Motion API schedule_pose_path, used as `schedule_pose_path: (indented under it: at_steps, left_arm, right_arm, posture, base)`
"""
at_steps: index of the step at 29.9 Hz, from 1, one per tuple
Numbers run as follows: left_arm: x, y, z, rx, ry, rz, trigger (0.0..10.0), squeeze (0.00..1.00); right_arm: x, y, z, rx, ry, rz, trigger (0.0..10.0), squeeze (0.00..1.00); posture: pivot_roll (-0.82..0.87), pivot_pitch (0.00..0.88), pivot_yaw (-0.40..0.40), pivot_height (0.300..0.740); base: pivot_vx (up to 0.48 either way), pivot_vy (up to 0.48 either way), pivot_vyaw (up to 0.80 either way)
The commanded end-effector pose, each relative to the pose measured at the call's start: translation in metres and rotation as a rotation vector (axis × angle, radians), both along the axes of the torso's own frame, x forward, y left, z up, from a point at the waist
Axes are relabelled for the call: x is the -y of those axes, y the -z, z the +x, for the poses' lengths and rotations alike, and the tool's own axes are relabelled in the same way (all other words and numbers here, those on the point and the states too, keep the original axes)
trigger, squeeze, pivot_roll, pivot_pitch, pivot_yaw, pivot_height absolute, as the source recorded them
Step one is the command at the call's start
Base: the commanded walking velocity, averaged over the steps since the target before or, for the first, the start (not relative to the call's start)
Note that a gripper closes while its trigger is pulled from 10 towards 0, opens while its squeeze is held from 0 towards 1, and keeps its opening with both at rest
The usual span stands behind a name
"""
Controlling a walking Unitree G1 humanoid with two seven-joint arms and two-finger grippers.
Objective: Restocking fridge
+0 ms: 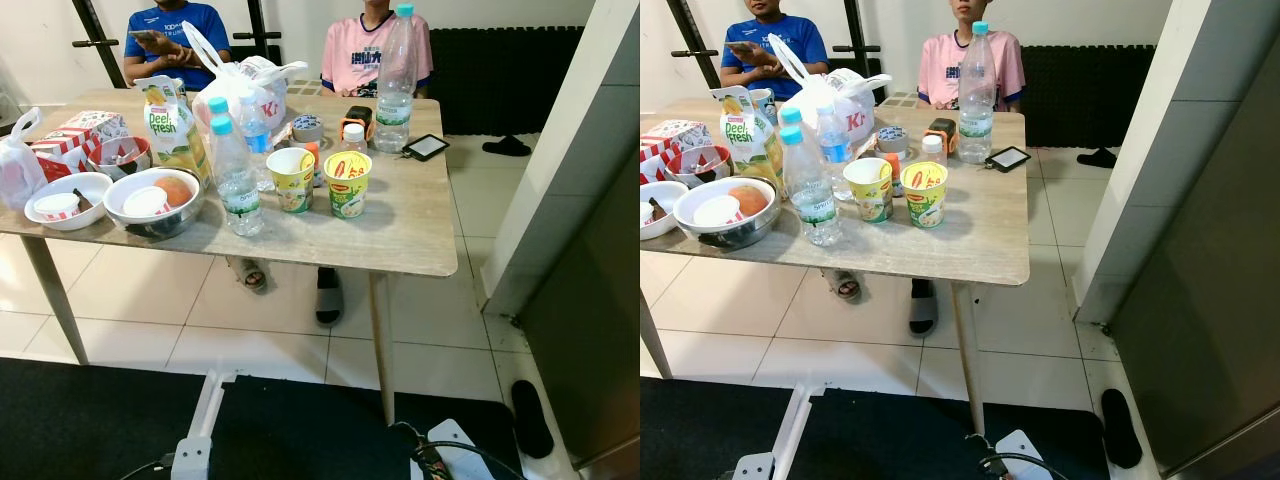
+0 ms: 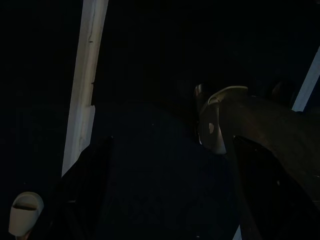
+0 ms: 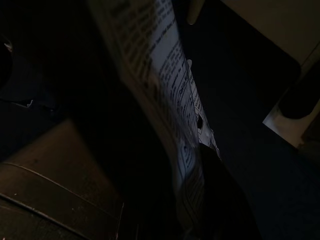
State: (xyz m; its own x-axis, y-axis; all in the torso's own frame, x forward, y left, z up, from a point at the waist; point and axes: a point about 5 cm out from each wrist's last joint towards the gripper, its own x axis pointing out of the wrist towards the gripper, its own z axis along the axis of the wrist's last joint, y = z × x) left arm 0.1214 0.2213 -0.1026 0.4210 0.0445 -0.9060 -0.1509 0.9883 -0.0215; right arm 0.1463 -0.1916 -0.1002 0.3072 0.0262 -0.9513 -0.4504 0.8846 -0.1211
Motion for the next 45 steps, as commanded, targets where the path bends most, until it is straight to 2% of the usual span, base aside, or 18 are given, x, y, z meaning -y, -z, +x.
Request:
schedule_pose_path:
  at_steps: [1,45]
  left_arm:
    - [0.004,0.0014,-0.0016,-0.011,0.003,-0.008,10.0,0.0]
    - [0.0009,0.0008,-0.0013,-0.012,-0.004,-0.002,10.0,0.0]
  right_arm:
    - [-0.0025,0.0005,-0.0007,0.007,-0.016,0.005,10.0,0.0]
    - [-0.0048,0.0013,-0.0017,-0.005,-0.01,-0.001,10.0,0.0]
  posture:
    - [0.0,0.0,0.037,0.74]
    - [0.01,0.0,0.041,0.74]
  base:
    - [0.0,0.0,0.0]
    - [0.0,0.0,0.0]
